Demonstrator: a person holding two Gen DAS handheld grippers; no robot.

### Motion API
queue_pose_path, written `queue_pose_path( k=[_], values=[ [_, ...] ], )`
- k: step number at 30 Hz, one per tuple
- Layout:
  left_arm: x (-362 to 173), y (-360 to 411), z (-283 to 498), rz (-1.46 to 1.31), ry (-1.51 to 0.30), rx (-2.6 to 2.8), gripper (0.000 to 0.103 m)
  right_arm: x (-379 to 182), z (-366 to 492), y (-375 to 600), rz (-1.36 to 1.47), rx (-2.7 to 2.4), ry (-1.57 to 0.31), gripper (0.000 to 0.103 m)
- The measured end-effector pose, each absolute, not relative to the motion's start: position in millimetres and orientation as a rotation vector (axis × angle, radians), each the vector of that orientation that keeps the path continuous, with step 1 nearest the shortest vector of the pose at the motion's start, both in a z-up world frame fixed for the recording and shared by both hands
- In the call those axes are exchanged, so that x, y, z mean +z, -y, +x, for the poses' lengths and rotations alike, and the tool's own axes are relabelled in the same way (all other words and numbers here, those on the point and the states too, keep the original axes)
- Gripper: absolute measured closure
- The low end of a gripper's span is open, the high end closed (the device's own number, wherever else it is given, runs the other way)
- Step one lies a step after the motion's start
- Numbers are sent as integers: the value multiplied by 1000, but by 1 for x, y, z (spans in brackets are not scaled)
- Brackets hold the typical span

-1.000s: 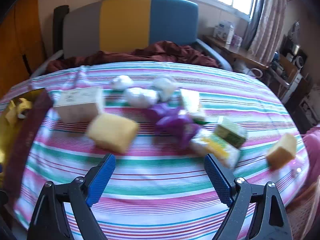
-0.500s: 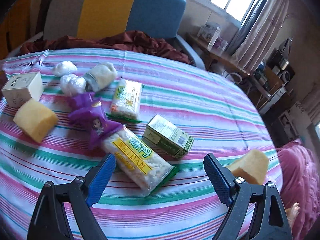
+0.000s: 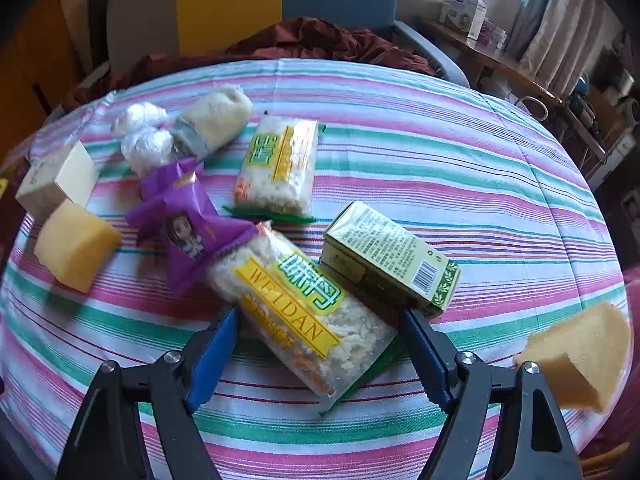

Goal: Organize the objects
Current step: 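Grasp the WEIDAN snack bag with the right gripper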

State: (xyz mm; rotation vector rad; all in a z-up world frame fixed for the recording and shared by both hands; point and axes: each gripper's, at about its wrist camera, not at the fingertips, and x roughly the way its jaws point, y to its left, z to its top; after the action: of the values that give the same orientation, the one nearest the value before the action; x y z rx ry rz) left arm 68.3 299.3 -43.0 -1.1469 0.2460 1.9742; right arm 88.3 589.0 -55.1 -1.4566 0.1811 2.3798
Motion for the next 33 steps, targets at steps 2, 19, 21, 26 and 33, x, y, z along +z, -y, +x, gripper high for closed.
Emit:
queue_pose_path(
  k=[2,19,21,26,33],
  values=[
    [-45,-302,67,-1153,-244,1975,24,-56,89,-585,-1479,2378,-147,22],
    [-44,-321,53,-1151,-256,2012,24,-54,84,-571,-1536,2470,-236,56],
    [-43,-328,49,-1136,-283,2028,23,-53,86,-567,-1550,2455,-234,57],
    [-42,-349,37,-1111,-332,2067,23,-49,95,-563,-1573,2430,-271,57],
    [-47,-386,25,-1082,-393,2107,19,-48,107,-559,-1588,2370,-267,58]
  ],
)
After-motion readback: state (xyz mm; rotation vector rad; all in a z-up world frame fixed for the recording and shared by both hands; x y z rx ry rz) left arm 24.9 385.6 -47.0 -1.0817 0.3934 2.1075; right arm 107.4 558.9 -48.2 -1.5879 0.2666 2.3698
